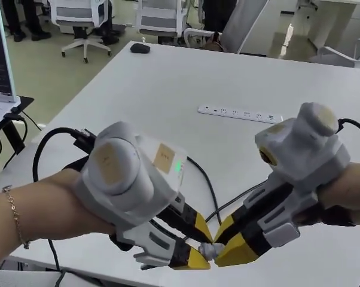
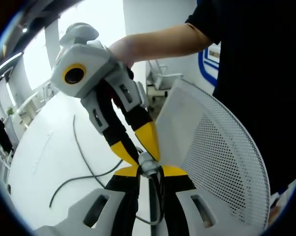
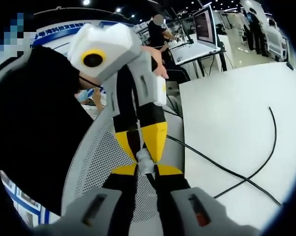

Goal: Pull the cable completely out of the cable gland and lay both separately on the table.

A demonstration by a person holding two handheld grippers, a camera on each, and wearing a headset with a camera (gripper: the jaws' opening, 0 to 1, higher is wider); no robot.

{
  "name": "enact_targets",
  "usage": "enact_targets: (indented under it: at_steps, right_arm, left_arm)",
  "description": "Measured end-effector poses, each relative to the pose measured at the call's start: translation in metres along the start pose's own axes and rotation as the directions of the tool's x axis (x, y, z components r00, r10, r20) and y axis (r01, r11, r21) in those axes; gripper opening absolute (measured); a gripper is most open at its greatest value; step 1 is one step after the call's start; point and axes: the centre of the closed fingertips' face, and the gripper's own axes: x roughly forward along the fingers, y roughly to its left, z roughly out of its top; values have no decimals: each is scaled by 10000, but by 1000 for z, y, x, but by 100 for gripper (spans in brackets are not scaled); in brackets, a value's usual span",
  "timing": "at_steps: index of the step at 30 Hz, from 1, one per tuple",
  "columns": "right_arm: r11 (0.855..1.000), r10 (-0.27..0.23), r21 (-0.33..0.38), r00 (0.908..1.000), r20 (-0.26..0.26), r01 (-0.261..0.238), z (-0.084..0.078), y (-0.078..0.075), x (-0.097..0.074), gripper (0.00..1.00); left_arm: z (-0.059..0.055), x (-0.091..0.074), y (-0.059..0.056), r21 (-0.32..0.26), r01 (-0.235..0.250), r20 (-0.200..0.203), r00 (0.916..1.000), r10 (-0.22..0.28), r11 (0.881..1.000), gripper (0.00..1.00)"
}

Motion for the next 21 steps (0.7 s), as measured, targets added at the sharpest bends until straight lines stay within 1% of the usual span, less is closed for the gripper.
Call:
enact_targets:
  at_steps: [1, 2, 5, 6, 8, 9, 10, 11, 12, 13, 14, 15, 16, 17, 18, 19, 20, 21]
  right_arm:
    - [10000, -47, 14, 9999, -100, 47, -1, 1, 1, 12]
    - [9996, -183, -200, 9994, -281, 177, -3, 2, 2, 12]
    - [9950, -771, -676, 9956, -526, 735, -6, -2, 3, 12]
    - [9934, -898, -762, 9943, -580, 852, -6, -2, 3, 12]
    - [9857, -1354, -1096, 9888, -634, 1280, -5, -5, 3, 11]
    - [9790, -1642, -1333, 9842, -661, 1543, -5, -7, 2, 11]
    - [9759, -1791, -1389, 9815, -678, 1685, -5, -7, 3, 11]
    - [9659, -2091, -1705, 9753, -714, 1946, -5, -8, 2, 11]
    - [9550, -2311, -2090, 9697, -791, 2105, -5, -9, 2, 11]
    - [9408, -2590, -2470, 9624, -818, 2322, -5, -9, 1, 11]
    - [9324, -2813, -2578, 9565, -769, 2535, -5, -9, 2, 11]
    - [9156, -3148, -2876, 9460, -776, 2811, -5, -11, 1, 11]
    - [9019, -3335, -3175, 9393, -808, 2929, -5, -12, 1, 11]
    - [8831, -3652, -3445, 9276, -788, 3184, -5, -13, 1, 11]
    - [8711, -3872, -3577, 9186, -786, 3365, -5, -14, 1, 11]
    - [8493, -4134, -3916, 9073, -762, 3541, -5, -14, 1, 11]
    - [8312, -4334, -4183, 8981, -745, 3664, -5, -14, 0, 11]
    - [8080, -4592, -4457, 8858, -665, 3854, -4, -16, -1, 11]
  left_arm:
    - [-1, 1, -1, -77, 36, -48, 10000, -36, 10000, 17]
    - [-1, 2, -2, -153, 66, -66, 10000, -67, 9999, 17]
    - [-4, 4, -2, -302, 5, -149, 9999, -9, 9995, 17]
    - [-4, 4, -2, -554, 7, -105, 9999, -13, 9985, 16]
    - [-6, 4, 0, -874, -38, -94, 10000, 30, 9962, 16]
    - [-7, 4, 1, -943, -55, -75, 10000, 48, 9955, 16]
    - [-8, 4, 2, -1239, -60, -25, 10000, 57, 9923, 16]
    - [-7, 4, 2, -1402, -28, 21, 10000, 32, 9901, 16]
    - [-7, 4, 2, -1527, 2, 118, 9999, 17, 9883, 16]
    - [-7, 4, 2, -1716, 32, 187, 9998, 0, 9852, 16]
    - [-8, 4, 3, -1793, 18, 189, 9998, 16, 9838, 16]
    - [-9, 4, 5, -1857, 7, 230, 9997, 36, 9826, 16]
    - [-9, 4, 5, -2001, 43, 292, 9996, 16, 9798, 16]
    - [-9, 4, 6, -2098, 58, 350, 9994, 16, 9777, 16]
    - [-9, 4, 7, -2154, 73, 394, 9992, 13, 9765, 16]
    - [-8, 4, 7, -2329, 144, 485, 9988, -32, 9724, 16]
    - [-8, 4, 8, -2485, 181, 551, 9985, -45, 9685, 16]
    - [-8, 3, 9, -2598, 223, 637, 9980, -59, 9654, 16]
